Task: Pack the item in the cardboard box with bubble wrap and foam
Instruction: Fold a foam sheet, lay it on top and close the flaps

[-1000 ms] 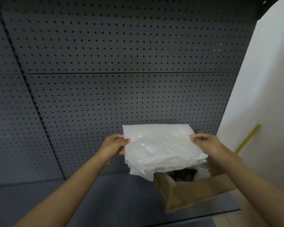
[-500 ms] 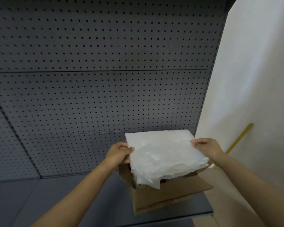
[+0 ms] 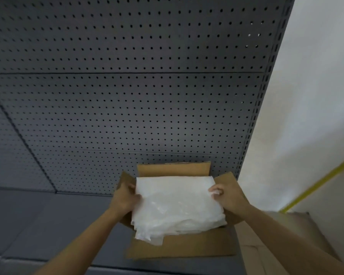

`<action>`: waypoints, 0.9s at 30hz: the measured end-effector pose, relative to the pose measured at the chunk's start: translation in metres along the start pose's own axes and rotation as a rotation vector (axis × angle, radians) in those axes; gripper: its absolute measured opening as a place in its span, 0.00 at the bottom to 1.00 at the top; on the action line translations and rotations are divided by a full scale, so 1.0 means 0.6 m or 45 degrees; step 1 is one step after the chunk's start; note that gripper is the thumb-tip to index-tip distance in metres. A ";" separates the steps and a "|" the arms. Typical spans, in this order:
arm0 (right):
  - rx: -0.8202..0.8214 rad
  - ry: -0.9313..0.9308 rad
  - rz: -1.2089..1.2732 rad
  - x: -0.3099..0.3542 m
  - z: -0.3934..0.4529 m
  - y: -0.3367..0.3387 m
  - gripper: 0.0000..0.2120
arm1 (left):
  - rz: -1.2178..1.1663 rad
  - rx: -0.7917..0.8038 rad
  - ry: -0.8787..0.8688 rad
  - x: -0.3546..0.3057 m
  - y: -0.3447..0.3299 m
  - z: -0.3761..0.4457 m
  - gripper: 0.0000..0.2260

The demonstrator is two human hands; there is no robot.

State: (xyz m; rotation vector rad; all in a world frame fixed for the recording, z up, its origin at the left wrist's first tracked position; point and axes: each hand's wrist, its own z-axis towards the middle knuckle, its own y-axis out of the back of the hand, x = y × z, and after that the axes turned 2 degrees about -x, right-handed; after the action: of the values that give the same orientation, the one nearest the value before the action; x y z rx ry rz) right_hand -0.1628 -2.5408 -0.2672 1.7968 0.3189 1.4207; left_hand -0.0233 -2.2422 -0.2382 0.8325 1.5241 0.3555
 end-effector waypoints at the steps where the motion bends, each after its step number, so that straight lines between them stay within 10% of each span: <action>1: 0.025 0.014 -0.030 -0.005 0.004 -0.004 0.09 | 0.061 -0.028 -0.009 0.004 -0.008 0.001 0.10; 18: 0.185 0.072 -0.751 0.004 0.028 -0.038 0.18 | 1.112 0.047 -0.539 0.030 -0.069 0.025 0.23; 22: 0.393 0.462 -0.906 0.028 0.039 -0.021 0.31 | 0.923 0.550 -0.537 -0.008 -0.041 0.042 0.43; 27: 0.863 0.282 -0.825 0.030 0.072 -0.028 0.54 | 1.380 0.801 -0.627 -0.003 -0.060 0.091 0.51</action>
State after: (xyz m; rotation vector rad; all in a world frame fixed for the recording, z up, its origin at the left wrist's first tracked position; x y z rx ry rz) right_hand -0.1133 -2.5371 -0.2685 1.7696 1.4951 1.0883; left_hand 0.0181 -2.2820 -0.2693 2.0619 0.5884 0.3977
